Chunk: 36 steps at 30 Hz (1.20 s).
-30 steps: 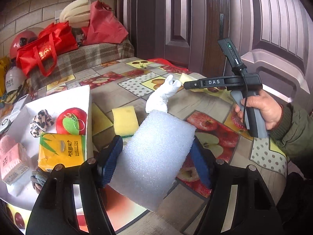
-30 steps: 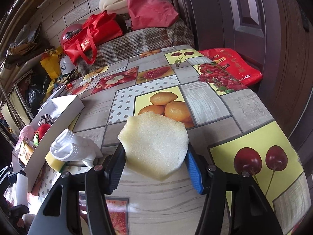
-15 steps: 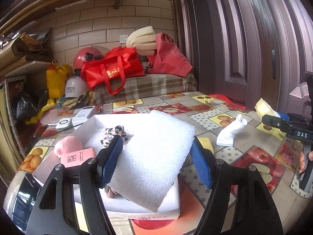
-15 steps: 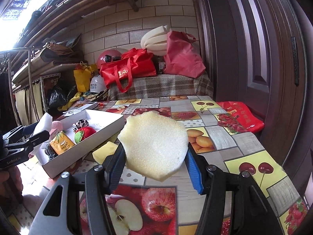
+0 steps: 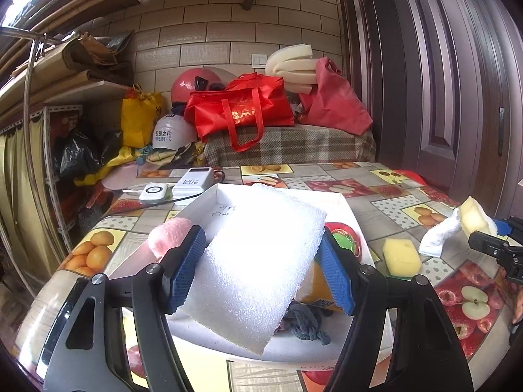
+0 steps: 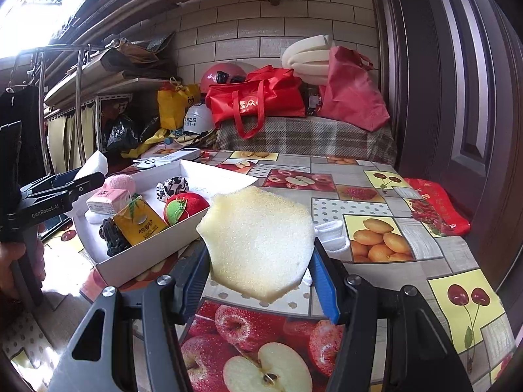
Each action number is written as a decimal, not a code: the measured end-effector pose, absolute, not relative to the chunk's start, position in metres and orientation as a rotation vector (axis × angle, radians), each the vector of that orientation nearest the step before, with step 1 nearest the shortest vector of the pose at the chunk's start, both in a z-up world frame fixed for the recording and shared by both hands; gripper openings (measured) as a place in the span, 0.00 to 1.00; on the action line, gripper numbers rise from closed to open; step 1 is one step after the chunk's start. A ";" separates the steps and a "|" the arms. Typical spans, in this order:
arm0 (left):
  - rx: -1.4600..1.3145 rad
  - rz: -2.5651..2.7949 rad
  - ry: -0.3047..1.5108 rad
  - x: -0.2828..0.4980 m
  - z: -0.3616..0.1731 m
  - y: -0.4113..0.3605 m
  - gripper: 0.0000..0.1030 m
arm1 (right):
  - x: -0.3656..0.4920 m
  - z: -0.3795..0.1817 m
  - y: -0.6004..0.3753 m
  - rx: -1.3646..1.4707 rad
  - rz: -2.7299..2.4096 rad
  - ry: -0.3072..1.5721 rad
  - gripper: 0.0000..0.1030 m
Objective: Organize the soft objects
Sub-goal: 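Carry the foam sheet and cream foam disc into the box and release both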
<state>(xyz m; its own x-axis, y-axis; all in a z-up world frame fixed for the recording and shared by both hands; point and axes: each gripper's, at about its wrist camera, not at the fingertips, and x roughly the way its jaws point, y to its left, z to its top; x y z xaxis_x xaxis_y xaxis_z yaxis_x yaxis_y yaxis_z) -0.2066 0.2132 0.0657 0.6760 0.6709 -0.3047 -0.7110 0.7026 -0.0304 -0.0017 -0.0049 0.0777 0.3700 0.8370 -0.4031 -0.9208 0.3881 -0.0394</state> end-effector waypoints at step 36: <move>-0.264 0.947 0.315 -0.206 0.059 0.279 0.68 | -0.078 0.049 0.140 -0.451 1.536 0.586 0.56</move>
